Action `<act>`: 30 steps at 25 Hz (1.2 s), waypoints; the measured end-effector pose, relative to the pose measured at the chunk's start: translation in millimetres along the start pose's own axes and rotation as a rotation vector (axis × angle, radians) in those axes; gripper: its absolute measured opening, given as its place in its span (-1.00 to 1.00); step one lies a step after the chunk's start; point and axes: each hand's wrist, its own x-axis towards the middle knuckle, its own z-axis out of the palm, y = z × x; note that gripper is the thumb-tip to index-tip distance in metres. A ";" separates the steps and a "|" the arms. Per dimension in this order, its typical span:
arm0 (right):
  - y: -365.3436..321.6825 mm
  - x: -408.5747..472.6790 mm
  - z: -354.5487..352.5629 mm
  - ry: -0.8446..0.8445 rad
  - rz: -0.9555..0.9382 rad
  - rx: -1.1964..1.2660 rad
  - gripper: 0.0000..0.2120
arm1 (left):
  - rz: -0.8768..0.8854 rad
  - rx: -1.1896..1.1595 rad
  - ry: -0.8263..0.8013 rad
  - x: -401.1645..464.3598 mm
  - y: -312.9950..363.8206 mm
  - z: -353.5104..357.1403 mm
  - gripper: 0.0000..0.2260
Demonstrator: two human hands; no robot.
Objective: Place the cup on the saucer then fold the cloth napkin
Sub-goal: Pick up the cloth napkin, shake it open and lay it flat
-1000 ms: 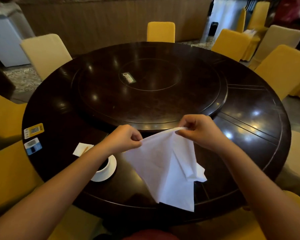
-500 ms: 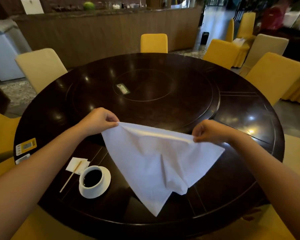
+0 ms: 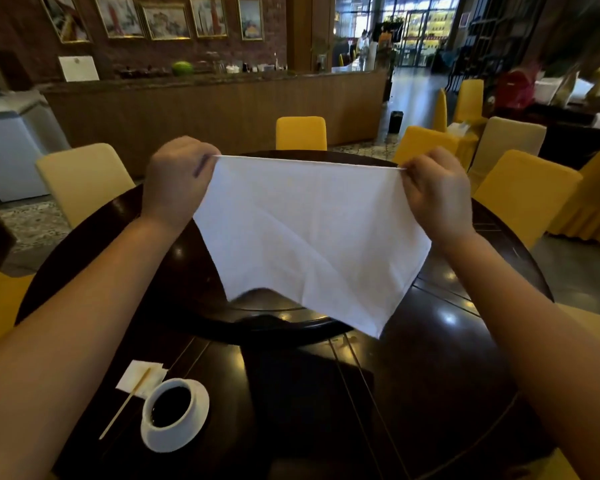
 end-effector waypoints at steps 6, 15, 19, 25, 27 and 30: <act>11.9 -108.1 -10.5 -0.087 -0.182 0.045 -0.79 | 0.117 -0.055 -0.002 -147.5 7.6 -1.4 -0.85; -5.8 -361.6 2.9 -0.801 -0.030 0.104 -0.88 | -0.133 -0.223 -0.725 -418.1 28.4 30.4 -0.62; -15.7 -418.6 4.6 -1.018 0.077 0.094 -0.76 | -0.194 -0.208 -0.876 -459.6 35.1 31.3 -0.72; -33.2 -441.3 -23.1 -1.021 0.054 0.078 -0.66 | -0.174 -0.234 -0.830 -485.5 34.6 8.1 -0.54; -39.3 -448.2 -31.8 -1.015 0.087 0.072 -0.68 | -0.169 -0.243 -0.818 -495.5 36.8 -0.9 -0.59; -45.3 -459.1 -40.2 -1.041 0.096 0.064 -0.76 | -0.156 -0.269 -0.823 -505.8 39.0 -12.8 -0.68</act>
